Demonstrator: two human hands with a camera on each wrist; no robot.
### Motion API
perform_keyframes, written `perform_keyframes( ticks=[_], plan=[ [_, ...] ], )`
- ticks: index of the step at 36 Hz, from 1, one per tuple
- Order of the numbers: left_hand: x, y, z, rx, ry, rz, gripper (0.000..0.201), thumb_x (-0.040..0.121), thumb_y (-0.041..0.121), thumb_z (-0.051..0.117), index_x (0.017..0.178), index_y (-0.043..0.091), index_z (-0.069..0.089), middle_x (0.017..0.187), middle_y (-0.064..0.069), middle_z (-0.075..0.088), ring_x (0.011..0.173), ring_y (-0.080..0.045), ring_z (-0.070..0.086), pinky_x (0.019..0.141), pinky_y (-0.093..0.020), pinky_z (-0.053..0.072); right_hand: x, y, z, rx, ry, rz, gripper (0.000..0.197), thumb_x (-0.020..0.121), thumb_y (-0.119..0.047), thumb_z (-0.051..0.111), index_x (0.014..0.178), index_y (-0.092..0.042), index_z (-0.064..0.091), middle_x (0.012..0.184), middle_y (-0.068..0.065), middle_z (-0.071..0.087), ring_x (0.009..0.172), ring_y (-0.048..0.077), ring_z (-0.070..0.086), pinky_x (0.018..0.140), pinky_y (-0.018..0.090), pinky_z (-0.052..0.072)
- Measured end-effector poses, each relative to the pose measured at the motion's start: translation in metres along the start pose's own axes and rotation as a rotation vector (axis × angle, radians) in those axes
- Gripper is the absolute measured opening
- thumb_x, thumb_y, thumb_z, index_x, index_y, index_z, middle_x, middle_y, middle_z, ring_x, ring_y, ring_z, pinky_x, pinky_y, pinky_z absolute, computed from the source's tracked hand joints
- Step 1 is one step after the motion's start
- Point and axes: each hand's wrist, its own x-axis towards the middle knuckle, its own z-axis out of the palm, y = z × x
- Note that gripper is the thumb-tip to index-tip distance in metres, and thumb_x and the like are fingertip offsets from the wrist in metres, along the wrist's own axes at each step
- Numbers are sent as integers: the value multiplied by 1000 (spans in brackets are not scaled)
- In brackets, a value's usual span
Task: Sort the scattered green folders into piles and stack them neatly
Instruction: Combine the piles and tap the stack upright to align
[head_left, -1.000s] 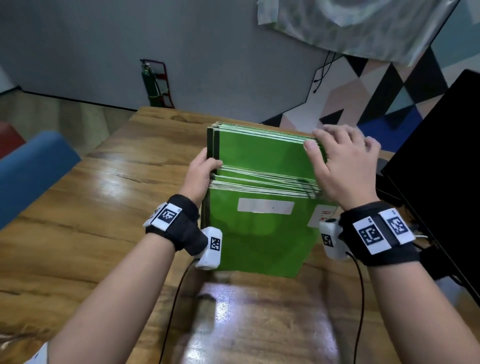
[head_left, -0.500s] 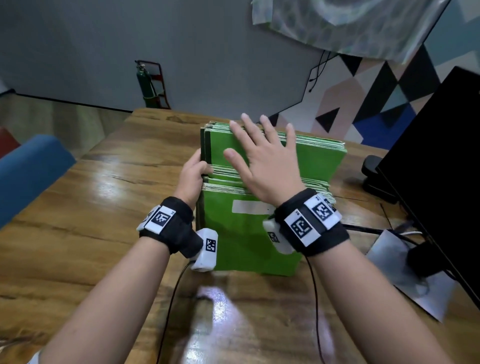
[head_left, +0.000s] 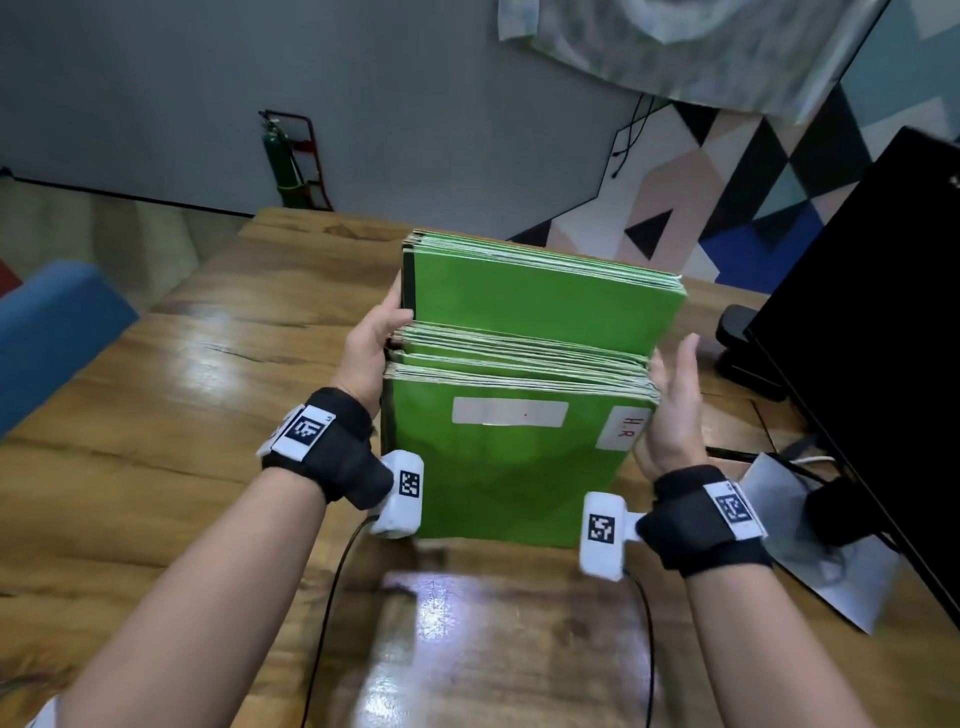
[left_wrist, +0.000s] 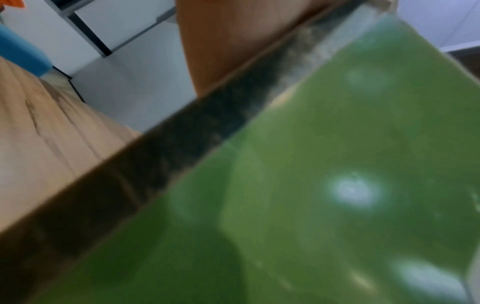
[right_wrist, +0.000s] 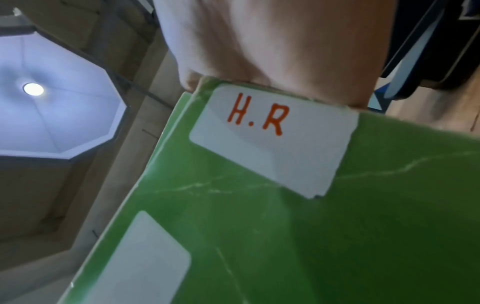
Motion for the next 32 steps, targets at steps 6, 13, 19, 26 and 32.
perform_keyframes(
  ticks=[6, 13, 19, 26, 32],
  plan=[
    [0, 4, 4, 14, -64, 48, 65, 87, 29, 35, 148, 10, 25, 144, -9, 45, 126, -20, 50, 104, -34, 43, 8, 11, -2, -25, 8, 0, 89, 73, -72, 60, 145, -25, 38, 150, -3, 39, 140, 19, 33, 114, 49, 21],
    [-5, 2, 1, -244, 150, -63, 75, 83, 55, 40, 148, 19, 29, 150, -7, 36, 136, -21, 38, 113, -44, 27, -1, 16, 15, 12, 144, -118, 93, 70, -68, 62, 143, -14, 40, 143, -4, 46, 132, 12, 42, 113, 41, 26],
    [-5, -7, -1, -105, 73, -78, 40, 95, 37, 40, 98, 18, 75, 100, -3, 74, 92, -15, 70, 85, -26, 54, -3, 22, 16, -16, 149, -145, 67, 63, -63, 70, 112, -21, 54, 115, -3, 55, 118, 17, 52, 105, 36, 36],
    [-8, -16, -13, 39, 72, -180, 72, 77, 30, 54, 143, 9, 37, 133, -14, 55, 111, -28, 57, 101, -43, 41, 11, 22, 7, -100, 162, -107, 43, 68, -53, 53, 98, -24, 61, 104, -1, 57, 103, 20, 53, 86, 37, 38],
    [-9, -16, -14, 9, 92, -197, 61, 79, 21, 47, 138, 8, 43, 116, -8, 63, 96, -22, 62, 86, -36, 47, 9, 25, 3, -97, 160, -71, 52, 62, -61, 51, 103, -30, 44, 115, -6, 36, 109, 16, 39, 87, 36, 30]
  ],
)
